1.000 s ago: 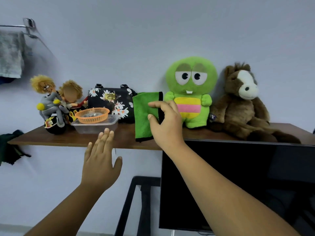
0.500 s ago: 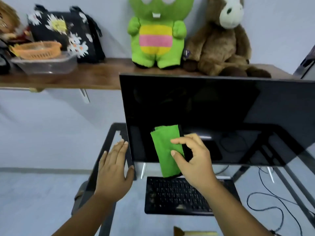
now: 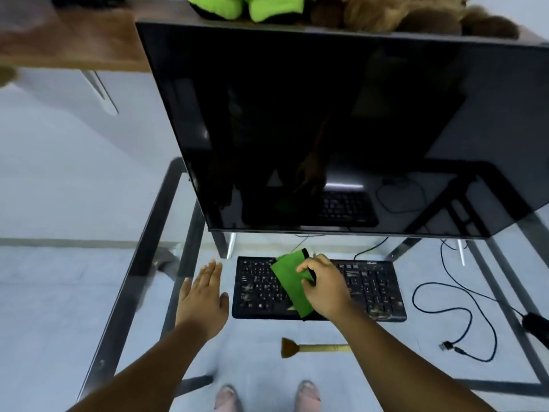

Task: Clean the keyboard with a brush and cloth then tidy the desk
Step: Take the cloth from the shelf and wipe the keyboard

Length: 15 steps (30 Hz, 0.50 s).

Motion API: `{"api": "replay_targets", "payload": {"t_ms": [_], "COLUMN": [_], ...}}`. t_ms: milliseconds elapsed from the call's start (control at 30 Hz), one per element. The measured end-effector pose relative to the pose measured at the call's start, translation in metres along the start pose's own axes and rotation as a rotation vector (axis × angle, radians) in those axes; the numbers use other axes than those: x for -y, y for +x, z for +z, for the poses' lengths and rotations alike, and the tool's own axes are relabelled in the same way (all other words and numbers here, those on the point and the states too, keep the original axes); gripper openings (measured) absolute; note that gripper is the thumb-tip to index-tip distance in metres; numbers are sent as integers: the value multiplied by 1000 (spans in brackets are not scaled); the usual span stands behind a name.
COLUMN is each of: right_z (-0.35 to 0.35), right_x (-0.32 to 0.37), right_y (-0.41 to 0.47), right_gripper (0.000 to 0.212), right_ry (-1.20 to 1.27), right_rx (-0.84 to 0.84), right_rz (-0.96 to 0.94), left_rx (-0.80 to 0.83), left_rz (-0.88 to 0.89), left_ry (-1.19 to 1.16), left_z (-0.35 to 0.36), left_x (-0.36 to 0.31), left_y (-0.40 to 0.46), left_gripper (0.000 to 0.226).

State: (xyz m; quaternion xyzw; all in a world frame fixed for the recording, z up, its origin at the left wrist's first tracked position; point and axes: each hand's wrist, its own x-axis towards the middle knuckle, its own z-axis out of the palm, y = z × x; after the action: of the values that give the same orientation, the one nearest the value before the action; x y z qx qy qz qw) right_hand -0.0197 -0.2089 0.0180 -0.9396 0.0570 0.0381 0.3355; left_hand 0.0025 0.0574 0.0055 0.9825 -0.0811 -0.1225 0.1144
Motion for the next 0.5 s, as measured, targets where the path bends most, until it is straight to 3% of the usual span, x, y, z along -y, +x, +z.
{"api": "replay_targets", "payload": {"t_ms": [67, 167, 233, 333, 500], "right_z": [1, 5, 11, 19, 25], "right_x": [2, 10, 14, 10, 2], "right_y": [1, 0, 1, 2, 4], "right_gripper": [23, 60, 74, 67, 55], "right_ry": [-118, -288, -378, -471, -420], "right_rx": [35, 113, 156, 152, 139], "right_rz": [38, 33, -3, -40, -89], "left_rx": [32, 57, 60, 69, 97], "left_rz": [-20, -30, -25, -10, 30], "left_ry": [4, -15, -29, -38, -56], "left_z": [6, 15, 20, 25, 31], "left_x": [3, 6, 8, 9, 16], "left_y": [2, 5, 6, 7, 2], "left_gripper": [66, 65, 64, 64, 63]}}
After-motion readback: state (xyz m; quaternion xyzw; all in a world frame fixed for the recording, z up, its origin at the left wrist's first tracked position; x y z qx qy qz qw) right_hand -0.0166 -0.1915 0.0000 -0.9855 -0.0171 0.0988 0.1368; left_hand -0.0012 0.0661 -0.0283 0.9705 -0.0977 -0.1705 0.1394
